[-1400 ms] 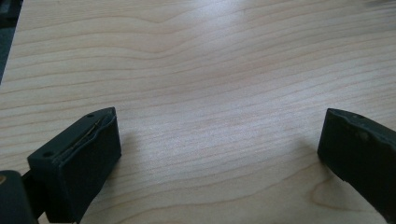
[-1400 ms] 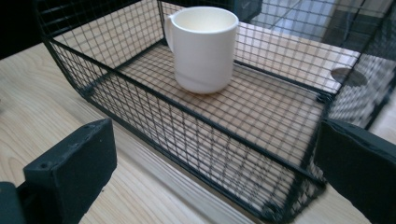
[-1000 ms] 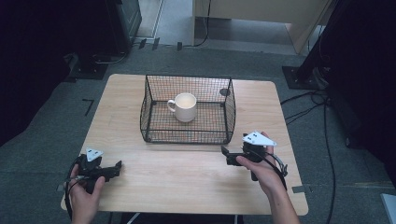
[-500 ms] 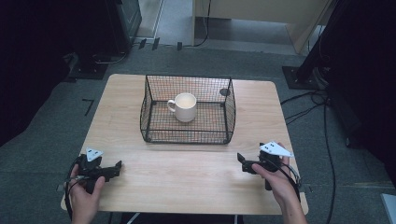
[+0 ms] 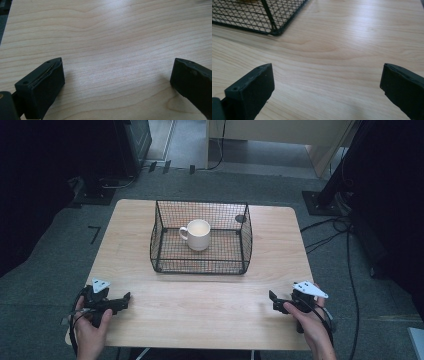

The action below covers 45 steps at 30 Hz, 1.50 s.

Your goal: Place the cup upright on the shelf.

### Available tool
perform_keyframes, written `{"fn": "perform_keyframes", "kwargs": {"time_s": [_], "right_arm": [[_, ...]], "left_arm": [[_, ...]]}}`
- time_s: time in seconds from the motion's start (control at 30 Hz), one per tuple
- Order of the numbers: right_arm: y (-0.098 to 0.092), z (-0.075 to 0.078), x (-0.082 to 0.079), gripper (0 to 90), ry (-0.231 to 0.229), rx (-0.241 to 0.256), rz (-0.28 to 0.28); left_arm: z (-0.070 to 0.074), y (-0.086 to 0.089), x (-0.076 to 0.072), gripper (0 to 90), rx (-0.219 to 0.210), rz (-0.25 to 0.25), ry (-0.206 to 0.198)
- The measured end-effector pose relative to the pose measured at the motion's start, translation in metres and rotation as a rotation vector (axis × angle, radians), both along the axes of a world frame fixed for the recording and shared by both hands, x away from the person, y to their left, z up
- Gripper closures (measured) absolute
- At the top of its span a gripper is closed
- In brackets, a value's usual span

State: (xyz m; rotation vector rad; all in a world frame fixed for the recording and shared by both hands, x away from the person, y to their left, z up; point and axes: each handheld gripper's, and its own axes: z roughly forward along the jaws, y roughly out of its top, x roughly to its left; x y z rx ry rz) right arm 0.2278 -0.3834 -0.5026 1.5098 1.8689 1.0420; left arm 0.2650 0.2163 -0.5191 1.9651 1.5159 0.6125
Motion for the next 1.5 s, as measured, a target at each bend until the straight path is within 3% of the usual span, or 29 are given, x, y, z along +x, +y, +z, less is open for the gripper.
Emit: {"fn": "perform_keyframes", "kwargs": {"time_s": [0.47,0.93,1.13,1.33,1.5], "right_arm": [[-0.029,-0.015,-0.015,0.0,0.043,-0.050,-0.100],[-0.046,-0.023,-0.026,0.0,0.107,-0.084,-0.157],[-0.049,-0.025,-0.026,0.0,0.159,-0.076,-0.147],[-0.047,-0.025,-0.026,0.0,0.162,-0.073,-0.158],[-0.046,-0.025,-0.023,0.0,0.160,-0.076,-0.124]], "left_arm": [[0.000,0.000,0.000,0.0,-0.001,0.000,-0.001],[0.000,0.000,0.000,0.0,0.001,-0.001,0.001],[0.000,0.000,0.000,0.0,0.001,0.000,0.000],[0.000,0.000,0.000,0.0,0.000,0.000,0.000],[0.000,0.000,0.000,0.0,0.000,0.000,0.000]]}}
